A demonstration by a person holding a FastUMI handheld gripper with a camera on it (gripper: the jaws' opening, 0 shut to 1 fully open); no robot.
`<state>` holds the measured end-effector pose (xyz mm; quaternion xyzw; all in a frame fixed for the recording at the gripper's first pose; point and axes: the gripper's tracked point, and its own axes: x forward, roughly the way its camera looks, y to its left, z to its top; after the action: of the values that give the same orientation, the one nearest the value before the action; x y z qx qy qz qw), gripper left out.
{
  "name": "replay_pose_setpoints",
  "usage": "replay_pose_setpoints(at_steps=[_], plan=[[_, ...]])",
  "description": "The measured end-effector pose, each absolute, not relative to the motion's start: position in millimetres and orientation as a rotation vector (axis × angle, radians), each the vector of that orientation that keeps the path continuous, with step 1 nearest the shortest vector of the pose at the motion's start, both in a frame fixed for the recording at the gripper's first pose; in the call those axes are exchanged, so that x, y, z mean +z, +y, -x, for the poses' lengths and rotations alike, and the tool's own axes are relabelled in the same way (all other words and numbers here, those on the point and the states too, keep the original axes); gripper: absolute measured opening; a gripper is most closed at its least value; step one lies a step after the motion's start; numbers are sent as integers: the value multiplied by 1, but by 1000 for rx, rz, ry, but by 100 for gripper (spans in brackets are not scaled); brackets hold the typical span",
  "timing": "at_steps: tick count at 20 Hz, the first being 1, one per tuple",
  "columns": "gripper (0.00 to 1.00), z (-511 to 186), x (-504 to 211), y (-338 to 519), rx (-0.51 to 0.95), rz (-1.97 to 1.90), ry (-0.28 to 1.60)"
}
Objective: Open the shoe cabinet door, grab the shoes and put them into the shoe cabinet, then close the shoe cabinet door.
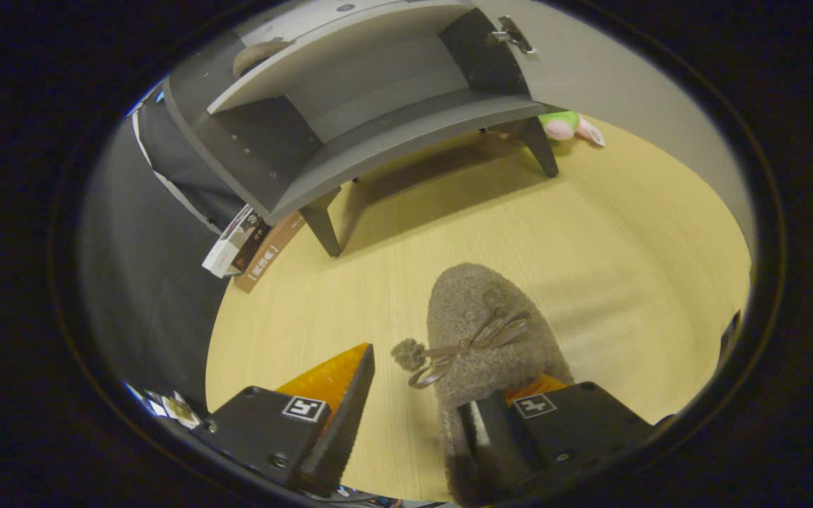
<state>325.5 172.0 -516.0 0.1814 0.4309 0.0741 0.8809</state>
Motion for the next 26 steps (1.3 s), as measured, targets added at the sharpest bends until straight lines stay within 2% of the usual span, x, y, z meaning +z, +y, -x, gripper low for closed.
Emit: replay_pose_setpoints(at_steps=[4,5,10,20,26], plan=[[19,-324,-527,165,166,-346,972],[14,-319,-526,164,177,-337,992],[11,-309,-488,164,257,-277,951],[11,-339,-299,148,307,-86,562],[11,-388,-207,150,263,-7,383]])
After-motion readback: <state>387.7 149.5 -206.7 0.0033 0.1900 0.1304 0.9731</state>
